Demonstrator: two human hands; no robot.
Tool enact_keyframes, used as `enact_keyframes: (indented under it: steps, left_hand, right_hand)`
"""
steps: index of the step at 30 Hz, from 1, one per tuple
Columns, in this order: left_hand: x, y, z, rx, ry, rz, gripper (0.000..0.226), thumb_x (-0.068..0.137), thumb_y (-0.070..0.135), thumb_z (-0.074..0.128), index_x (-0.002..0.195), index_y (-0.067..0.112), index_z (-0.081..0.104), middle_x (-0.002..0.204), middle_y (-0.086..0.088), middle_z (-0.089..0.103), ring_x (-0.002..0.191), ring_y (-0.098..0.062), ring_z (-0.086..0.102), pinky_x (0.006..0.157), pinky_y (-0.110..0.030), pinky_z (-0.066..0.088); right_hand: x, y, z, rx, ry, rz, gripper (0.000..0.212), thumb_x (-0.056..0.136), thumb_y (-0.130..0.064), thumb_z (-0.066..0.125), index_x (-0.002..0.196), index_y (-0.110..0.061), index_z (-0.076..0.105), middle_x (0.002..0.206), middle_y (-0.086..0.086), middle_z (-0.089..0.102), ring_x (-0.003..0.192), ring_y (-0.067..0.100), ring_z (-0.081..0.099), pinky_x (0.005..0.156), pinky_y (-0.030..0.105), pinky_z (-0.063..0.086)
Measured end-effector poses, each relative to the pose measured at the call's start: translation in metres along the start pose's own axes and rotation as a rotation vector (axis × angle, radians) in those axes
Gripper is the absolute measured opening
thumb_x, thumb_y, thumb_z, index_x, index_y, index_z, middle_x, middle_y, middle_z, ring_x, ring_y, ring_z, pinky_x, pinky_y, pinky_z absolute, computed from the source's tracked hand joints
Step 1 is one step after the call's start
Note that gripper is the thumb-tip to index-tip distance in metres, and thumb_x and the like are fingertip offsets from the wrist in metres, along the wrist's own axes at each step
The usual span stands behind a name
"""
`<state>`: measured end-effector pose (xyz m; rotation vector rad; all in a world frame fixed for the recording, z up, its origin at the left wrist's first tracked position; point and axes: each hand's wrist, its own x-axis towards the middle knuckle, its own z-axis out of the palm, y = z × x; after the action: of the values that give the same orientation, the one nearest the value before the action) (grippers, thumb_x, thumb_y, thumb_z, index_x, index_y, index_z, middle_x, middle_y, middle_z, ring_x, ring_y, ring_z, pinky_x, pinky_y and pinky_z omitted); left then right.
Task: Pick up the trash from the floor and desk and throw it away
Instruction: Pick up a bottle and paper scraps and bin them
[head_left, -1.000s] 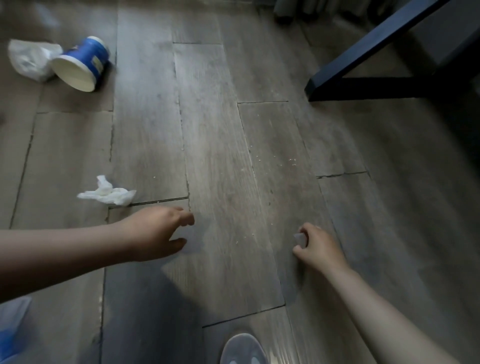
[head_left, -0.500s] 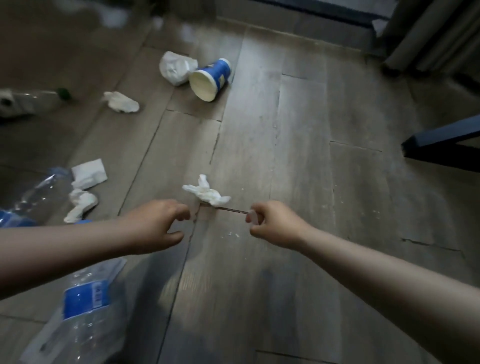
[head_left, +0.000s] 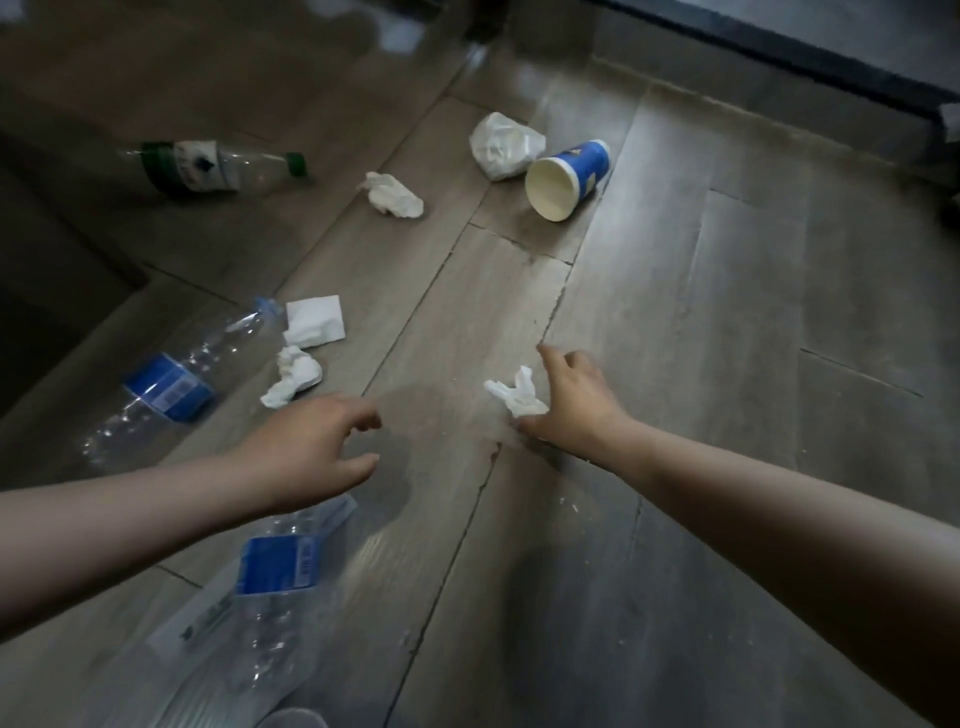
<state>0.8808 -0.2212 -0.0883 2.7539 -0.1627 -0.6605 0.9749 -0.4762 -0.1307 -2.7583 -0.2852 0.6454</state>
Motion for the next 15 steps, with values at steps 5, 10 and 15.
enact_keyframes:
  steps: [5,10,15]
  left_hand:
    - [-0.035,-0.024,0.009,-0.036,0.033,-0.183,0.076,0.073,0.065,0.062,0.137,0.028,0.040,0.137,0.005,0.045,0.121,-0.014,0.047,0.094,-0.031,0.045]
    - [-0.058,-0.035,0.028,-0.167,-0.047,-0.402,0.120,0.056,0.074,0.070,0.149,0.025,0.012,0.148,-0.005,0.027,0.131,-0.025,0.038,0.103,-0.039,0.042]
    - [-0.059,-0.043,0.047,-0.214,-0.086,-0.542,0.135,0.053,0.071,0.076,0.150,0.017,0.000,0.151,-0.011,0.024,0.133,-0.028,0.037,0.103,-0.037,0.041]
  right_hand:
    - [-0.001,-0.008,0.032,-0.102,-0.094,-0.078,0.093,0.079,-0.042,0.070,0.151,-0.024,0.013,0.139,0.019,0.034,0.123,0.039,0.041,0.099,0.040,0.039]
    - [-0.005,-0.022,0.051,-0.094,-0.056,-0.129,0.065,0.084,-0.017,0.060,0.142,-0.018,0.032,0.134,0.020,0.037,0.115,0.037,0.044,0.093,0.036,0.039]
    - [-0.010,-0.034,0.060,-0.047,-0.081,-0.216,0.052,0.088,-0.015,0.058,0.137,-0.017,0.039,0.133,0.013,0.038,0.108,0.030,0.049,0.087,0.033,0.042]
